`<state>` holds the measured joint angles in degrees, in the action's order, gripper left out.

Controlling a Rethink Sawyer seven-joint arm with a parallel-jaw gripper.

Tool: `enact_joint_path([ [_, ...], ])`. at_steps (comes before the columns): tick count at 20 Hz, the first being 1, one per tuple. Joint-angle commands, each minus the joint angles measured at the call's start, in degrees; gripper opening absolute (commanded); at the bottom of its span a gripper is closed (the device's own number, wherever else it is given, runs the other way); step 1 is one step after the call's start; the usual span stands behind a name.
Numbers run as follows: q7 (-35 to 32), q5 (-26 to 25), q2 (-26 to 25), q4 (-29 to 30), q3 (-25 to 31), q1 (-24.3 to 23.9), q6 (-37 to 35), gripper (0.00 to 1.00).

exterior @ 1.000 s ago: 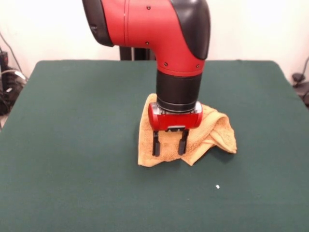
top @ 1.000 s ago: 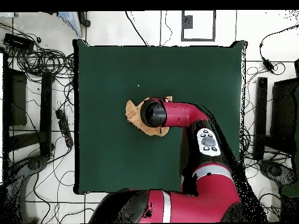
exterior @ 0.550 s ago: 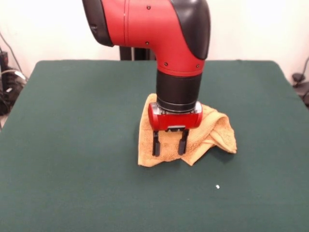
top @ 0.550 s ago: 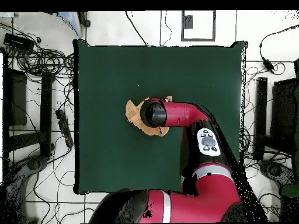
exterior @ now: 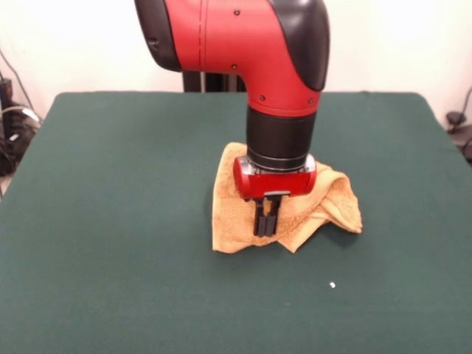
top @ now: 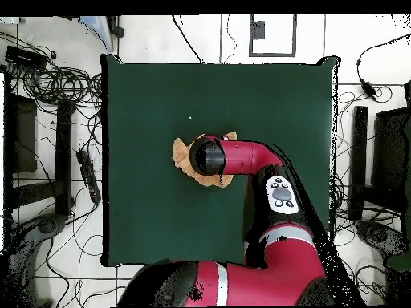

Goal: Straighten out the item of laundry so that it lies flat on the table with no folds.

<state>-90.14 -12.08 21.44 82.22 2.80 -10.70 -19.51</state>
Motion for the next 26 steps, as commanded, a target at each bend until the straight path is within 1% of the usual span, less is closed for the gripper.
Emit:
enact_joint_path([
  [1, -5.5, -0.72, -1.36, 4.68, 2.03, 3.03, -5.72, 0.0],
  [6, -4.8, -0.71, -1.53, 4.9, 2.59, 2.61, -5.31, 0.0],
  [10, -4.15, -0.54, -1.29, 4.91, 3.02, 2.18, -6.28, 0.0],
  [15, -3.49, -0.08, 1.72, 5.89, 2.17, 2.85, -10.72, 0.0],
  [17, -3.29, 0.25, 4.03, 7.25, 1.84, 2.96, -12.99, 0.0],
  [19, -3.13, 0.33, 4.86, 7.65, 1.79, 2.93, -13.97, 0.0],
  [20, -2.67, 0.38, 6.17, 8.43, 1.83, 2.63, -15.39, 0.0],
  [26, -1.85, 0.19, 8.44, 9.83, 2.7, 1.54, -18.6, 0.0],
])
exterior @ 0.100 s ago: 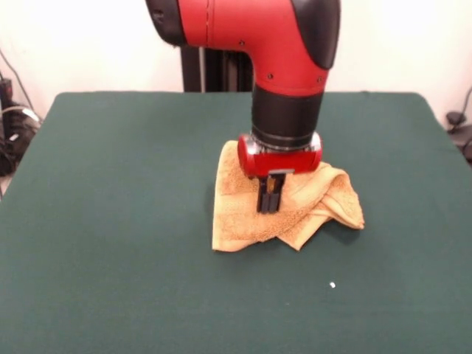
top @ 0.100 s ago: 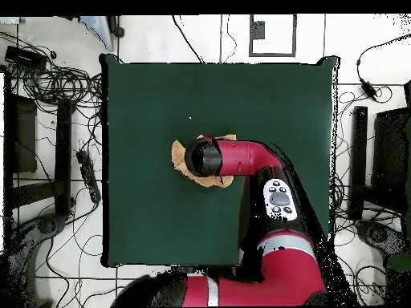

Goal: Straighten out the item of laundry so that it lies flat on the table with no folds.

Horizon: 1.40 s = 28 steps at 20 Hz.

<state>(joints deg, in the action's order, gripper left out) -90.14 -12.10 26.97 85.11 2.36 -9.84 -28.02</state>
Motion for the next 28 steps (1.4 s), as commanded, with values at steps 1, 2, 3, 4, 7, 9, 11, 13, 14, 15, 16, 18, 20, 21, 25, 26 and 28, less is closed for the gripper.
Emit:
enact_joint_path([
  [1, -1.89, 0.23, 3.1, 7.03, 3.24, 0.6, -10.57, 0.0],
  [2, -1.93, 0.24, 3.29, 7.12, 3.33, 0.53, -11.05, 0.0],
  [3, -1.99, 0.32, 3.85, 7.51, 3.39, 0.47, -11.59, 0.0],
  [4, -2.19, 0.38, 4.25, 7.86, 3.37, 0.47, -11.93, 0.0],
  [7, -2.78, 0.56, 5.21, 8.95, 3.43, 0.35, -12.42, 0.0],
  [9, -2.98, 0.43, 5.22, 9.21, 3.61, 0.15, -12.0, 0.0],
  [11, -2.7, 0.12, 4.73, 9.03, 3.97, -0.17, -11.16, 0.0],
  [13, -2.46, -0.28, 3.51, 8.29, 4.28, -0.46, -10.06, 0.0],
  [14, -2.51, -0.46, 3.05, 7.93, 4.24, -0.42, -9.62, 0.0],
  [15, -2.76, -0.64, 2.75, 7.66, 4.06, -0.31, -9.19, 0.0],
  [16, -3.09, -0.65, 2.41, 7.45, 3.91, -0.25, -8.85, 0.0],
  [18, -3.74, -0.72, 1.49, 6.88, 3.63, -0.16, -8.04, 0.0],
  [20, -4.57, -0.63, 1.52, 7.09, 3.38, -0.05, -6.88, 0.0],
  [21, -4.99, -0.59, 1.54, 7.2, 3.26, 0.01, -6.3, 0.0],
  [25, -5.96, -1.03, 1.65, 6.87, 2.48, 0.72, -5.03, 1.0],
  [26, -6.39, -1.31, 1.78, 6.8, 2.07, 1.07, -4.38, 1.0],
  [28, -6.66, -1.51, 1.78, 6.92, 1.84, 1.16, -3.52, 1.0],
])
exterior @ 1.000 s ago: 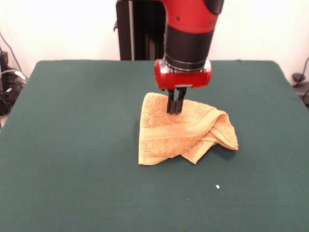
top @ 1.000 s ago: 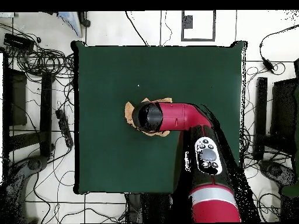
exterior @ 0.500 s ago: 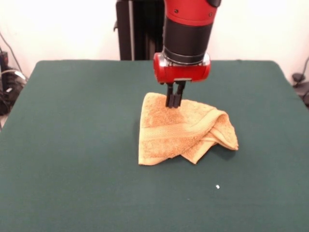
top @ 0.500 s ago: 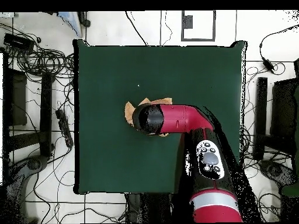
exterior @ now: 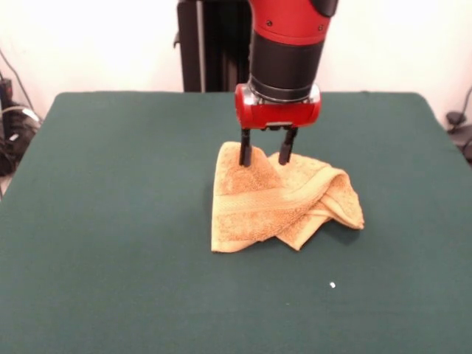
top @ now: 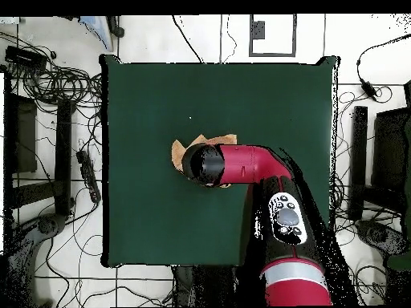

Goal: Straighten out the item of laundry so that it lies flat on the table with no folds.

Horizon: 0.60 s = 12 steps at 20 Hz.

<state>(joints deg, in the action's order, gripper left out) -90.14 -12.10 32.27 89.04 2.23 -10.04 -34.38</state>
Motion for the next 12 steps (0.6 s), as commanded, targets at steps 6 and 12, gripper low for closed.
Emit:
enact_joint_path([
  [6, -4.7, -2.17, -5.72, 1.61, 2.49, 0.47, 2.27, 1.0],
  [12, -3.55, -3.43, -9.31, 0.92, 2.98, -1.4, 6.29, 1.0],
])
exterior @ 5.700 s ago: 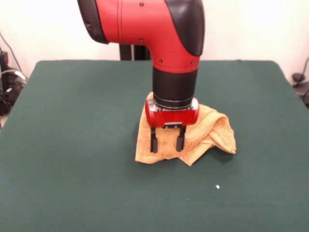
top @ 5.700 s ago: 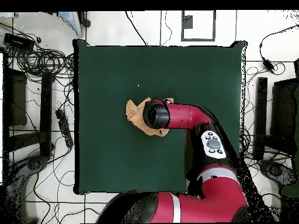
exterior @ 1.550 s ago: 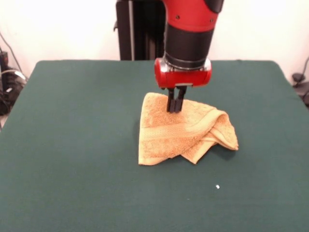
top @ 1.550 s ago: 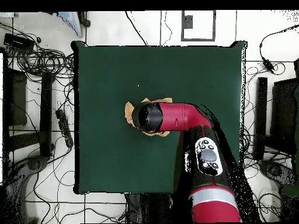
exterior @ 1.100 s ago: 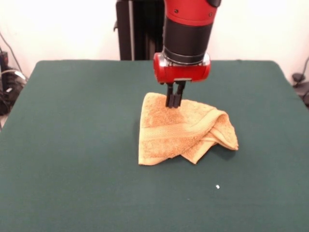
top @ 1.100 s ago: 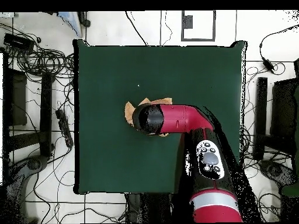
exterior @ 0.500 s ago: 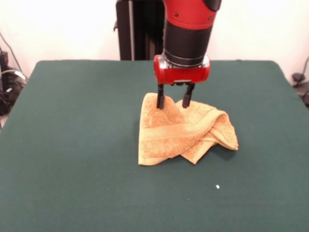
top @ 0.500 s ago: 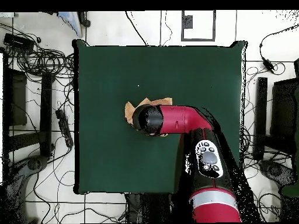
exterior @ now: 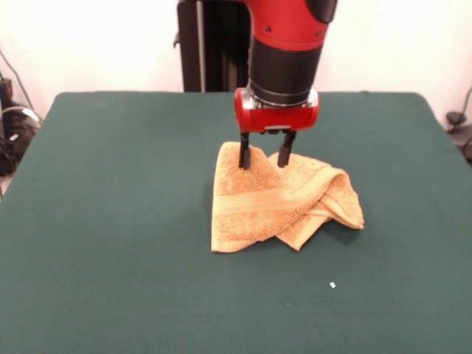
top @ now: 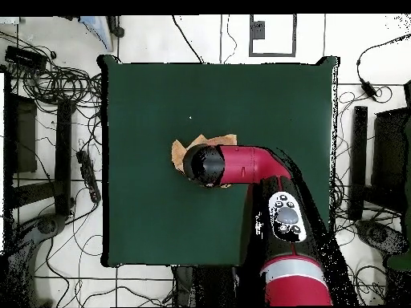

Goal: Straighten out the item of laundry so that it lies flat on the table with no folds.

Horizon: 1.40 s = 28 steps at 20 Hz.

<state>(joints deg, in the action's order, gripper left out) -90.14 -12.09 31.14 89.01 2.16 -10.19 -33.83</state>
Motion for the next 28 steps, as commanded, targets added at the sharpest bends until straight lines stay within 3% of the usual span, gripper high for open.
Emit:
enact_joint_path([
  [1, -3.47, -3.64, -8.99, 0.72, 3.11, -1.5, 6.69, 1.0],
  [23, -4.13, -6.07, -21.81, -3.52, 5.73, -5.67, 22.3, 1.0],
  [24, -5.76, -5.35, -21.87, -3.29, 5.31, -5.37, 23.2, 0.0],
  [28, -7.28, -5.14, -21.07, -3.35, 3.87, -3.71, 23.39, 0.0],
])
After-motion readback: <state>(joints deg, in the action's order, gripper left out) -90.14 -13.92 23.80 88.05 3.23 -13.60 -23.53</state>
